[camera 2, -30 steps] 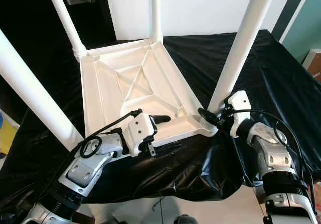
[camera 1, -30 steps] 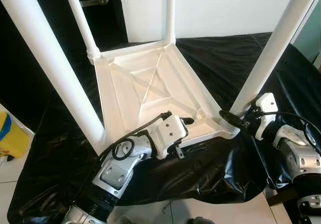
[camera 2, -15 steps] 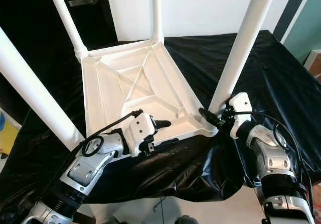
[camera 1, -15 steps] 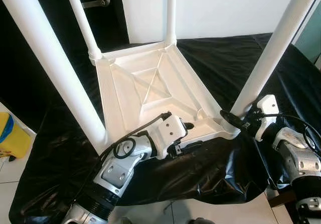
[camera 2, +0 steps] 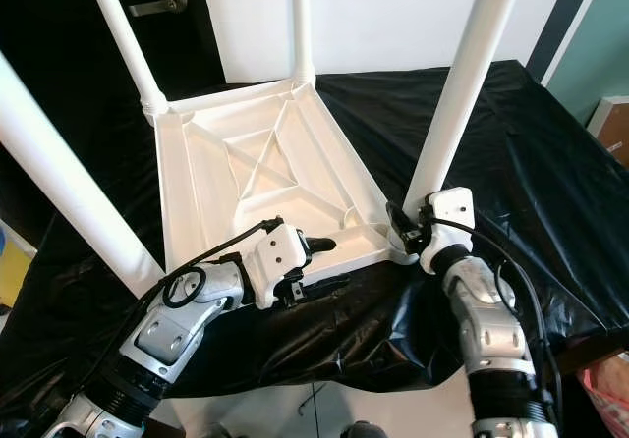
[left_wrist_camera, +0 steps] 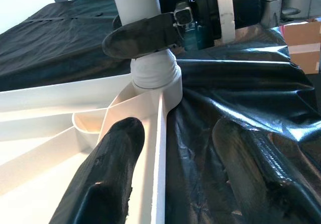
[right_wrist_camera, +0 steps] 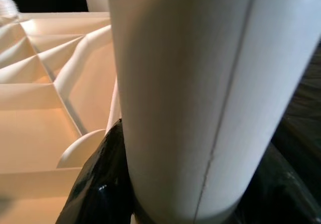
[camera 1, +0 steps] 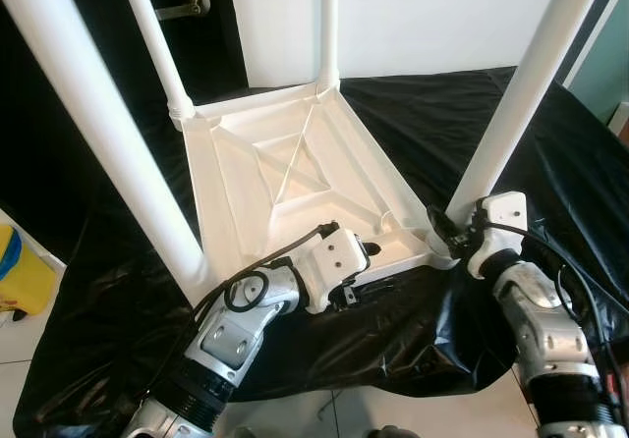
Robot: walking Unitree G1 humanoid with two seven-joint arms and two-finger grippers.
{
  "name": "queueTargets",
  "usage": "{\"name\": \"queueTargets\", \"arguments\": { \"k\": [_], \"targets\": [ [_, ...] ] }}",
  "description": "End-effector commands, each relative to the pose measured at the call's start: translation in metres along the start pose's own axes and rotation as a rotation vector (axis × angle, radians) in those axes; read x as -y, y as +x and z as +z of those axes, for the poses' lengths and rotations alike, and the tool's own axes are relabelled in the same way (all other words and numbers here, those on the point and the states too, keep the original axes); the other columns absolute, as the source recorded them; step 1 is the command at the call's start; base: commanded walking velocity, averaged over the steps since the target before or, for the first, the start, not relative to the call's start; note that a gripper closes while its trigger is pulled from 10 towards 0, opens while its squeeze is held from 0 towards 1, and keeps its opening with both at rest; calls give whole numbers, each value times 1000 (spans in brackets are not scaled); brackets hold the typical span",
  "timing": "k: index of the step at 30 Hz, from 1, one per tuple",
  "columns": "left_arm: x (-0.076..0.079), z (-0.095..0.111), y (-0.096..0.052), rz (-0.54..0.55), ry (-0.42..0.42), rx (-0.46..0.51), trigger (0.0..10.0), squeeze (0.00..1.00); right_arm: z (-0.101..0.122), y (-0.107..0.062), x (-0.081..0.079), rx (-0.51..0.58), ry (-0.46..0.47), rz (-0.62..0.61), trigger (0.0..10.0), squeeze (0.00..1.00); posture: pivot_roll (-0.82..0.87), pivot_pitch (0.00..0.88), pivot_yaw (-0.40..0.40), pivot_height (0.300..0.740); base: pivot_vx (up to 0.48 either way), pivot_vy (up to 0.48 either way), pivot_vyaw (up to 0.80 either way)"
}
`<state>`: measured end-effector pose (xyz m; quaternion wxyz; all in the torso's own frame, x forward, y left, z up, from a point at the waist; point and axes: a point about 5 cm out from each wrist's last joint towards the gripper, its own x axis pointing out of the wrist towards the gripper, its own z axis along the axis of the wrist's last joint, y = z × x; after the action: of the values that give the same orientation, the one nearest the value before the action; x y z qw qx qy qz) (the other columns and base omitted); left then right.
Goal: Building children table
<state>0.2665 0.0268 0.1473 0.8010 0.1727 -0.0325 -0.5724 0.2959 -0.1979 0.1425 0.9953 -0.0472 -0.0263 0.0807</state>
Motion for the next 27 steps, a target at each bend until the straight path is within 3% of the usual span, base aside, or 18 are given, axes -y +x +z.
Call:
{"name": "queueTargets", "arguments": {
  "k": [1, 3, 7, 9, 10, 12, 18, 25, 27],
  "targets": [
    [-1, -3, 0, 33, 6, -17, 10000, 0, -21, -7, -4, -106, 20, -118, 10000, 0, -156, 68, 40, 740, 0, 0, 0],
    [0, -3, 0, 30, 6, -19, 10000, 0, -27, -11, -12, -135, 42, -263, 10000, 0, -149, 69, 39, 740, 0, 0, 0],
    [0, -3, 0, 30, 9, -20, 10000, 0, -29, -14, -15, -144, 61, -331, 10000, 0, -149, 69, 39, 740, 0, 0, 0],
    [0, -4, -1, 33, 8, -24, 10000, 0, -37, -16, -30, -189, 132, -408, 10000, 0, -136, 67, 37, 740, 0, 0, 0],
    [0, -4, -1, 33, 8, -24, 10000, 0, -37, -16, -30, -189, 132, -408, 10000, 0, -136, 67, 37, 740, 0, 0, 0],
    [-1, -4, -3, 38, 10, -28, 10000, 0, -35, -18, -46, -200, 171, -413, 10000, 0, -128, 63, 31, 740, 0, 0, 0],
    [-2, -3, -2, 45, 13, -28, 10000, 0, -31, -17, -43, -188, 158, -415, 10000, 0, -124, 57, 27, 740, 0, 0, 0],
    [-2, -3, -3, 55, 13, -26, 10000, 0, -13, -11, -54, -101, 149, -381, 10000, 0, -120, 60, 18, 740, 0, 0, 0],
    [-3, -2, -4, 60, 13, -26, 10000, 0, -11, -11, -54, -89, 142, -377, 10000, 1000, -118, 66, 15, 740, 0, 0, 0]
  ]
}}
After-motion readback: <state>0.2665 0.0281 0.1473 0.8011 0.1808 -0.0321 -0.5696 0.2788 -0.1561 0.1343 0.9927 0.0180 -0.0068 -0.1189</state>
